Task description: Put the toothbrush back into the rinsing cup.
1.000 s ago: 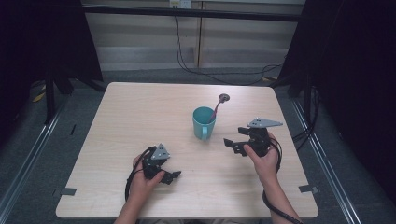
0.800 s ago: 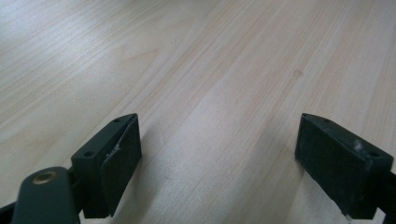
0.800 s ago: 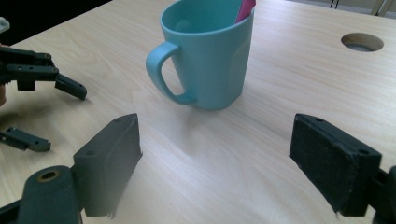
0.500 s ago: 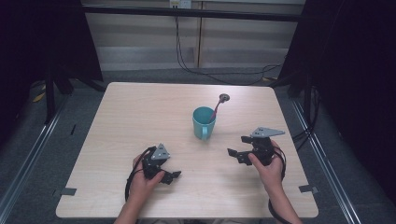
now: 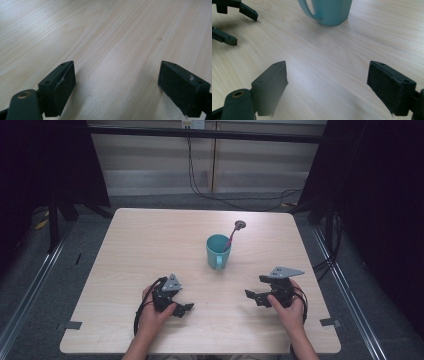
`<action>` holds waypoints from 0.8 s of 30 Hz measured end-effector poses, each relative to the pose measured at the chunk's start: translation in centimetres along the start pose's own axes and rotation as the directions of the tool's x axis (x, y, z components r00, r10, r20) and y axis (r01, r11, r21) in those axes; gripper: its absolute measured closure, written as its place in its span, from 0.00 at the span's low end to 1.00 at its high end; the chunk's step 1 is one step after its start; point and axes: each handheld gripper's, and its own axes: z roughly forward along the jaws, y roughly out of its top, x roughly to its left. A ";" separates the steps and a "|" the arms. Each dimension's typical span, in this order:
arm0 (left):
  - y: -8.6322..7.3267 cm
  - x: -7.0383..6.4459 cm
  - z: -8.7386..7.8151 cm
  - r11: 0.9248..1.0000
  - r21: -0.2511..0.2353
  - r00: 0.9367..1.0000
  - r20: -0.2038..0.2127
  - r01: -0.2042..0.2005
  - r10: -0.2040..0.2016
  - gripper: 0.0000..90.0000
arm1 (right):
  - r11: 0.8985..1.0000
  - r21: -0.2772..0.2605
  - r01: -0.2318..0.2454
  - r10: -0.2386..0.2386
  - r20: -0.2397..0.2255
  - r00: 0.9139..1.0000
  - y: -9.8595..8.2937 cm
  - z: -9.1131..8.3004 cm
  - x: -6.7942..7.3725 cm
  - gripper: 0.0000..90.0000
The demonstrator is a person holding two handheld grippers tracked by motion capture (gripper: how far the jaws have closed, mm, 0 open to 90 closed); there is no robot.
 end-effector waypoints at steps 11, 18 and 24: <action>0.0 0.0 0.0 1.000 0.001 1.000 0.000 0.000 0.000 0.16 | 0.997 0.059 0.049 -0.049 0.007 0.999 -2.2 0.7 0.7 0.16; 0.0 0.0 0.0 1.000 0.000 1.000 0.000 0.000 0.000 0.16 | 0.991 0.110 0.075 -0.078 0.019 0.997 -3.1 1.2 0.9 0.16; 0.0 0.0 0.0 1.000 0.000 1.000 0.000 0.000 0.000 0.16 | 0.988 0.126 0.090 -0.093 0.018 0.996 -3.1 1.3 1.0 0.16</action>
